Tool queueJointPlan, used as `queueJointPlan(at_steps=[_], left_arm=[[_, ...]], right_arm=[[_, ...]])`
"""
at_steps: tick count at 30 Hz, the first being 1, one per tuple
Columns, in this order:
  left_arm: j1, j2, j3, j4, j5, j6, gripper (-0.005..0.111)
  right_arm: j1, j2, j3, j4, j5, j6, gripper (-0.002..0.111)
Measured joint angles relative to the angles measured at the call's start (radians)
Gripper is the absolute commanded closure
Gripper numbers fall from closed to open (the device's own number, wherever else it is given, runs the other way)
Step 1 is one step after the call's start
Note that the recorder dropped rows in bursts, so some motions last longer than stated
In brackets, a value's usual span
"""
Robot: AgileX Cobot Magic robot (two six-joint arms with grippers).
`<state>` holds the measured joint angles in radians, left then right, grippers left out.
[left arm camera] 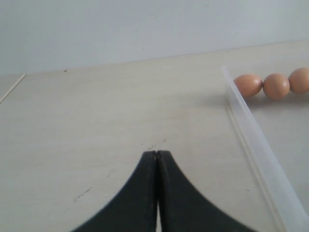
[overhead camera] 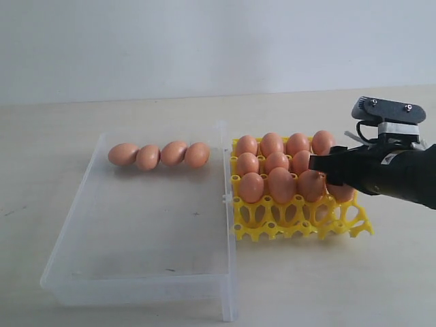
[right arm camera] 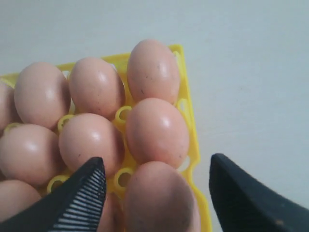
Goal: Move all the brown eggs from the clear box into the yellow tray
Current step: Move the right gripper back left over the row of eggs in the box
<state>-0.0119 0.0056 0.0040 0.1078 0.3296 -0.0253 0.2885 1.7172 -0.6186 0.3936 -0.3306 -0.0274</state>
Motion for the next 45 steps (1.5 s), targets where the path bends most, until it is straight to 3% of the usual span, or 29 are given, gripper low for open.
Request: queueJointPlan(at_steps=[10,16,33,45], left_arm=[[0.000,0.000,0.000,0.000,0.000,0.000,0.107],[0.000,0.000,0.000,0.000,0.000,0.000,0.107],[0.000,0.000,0.000,0.000,0.000,0.000,0.107],[0.000,0.000,0.000,0.000,0.000,0.000,0.107]], right_arm=[[0.002,-0.095,-0.005,0.000,-0.006,0.019,0.048],[0.051,-0.146,-0.043,-0.008,0.051,0.027,0.063],[0.265,-0.040,-0.562,-0.084,0.667,-0.098,0.066],[0.375,0.231,-0.865,-0.093,0.760,-0.102,0.063]])
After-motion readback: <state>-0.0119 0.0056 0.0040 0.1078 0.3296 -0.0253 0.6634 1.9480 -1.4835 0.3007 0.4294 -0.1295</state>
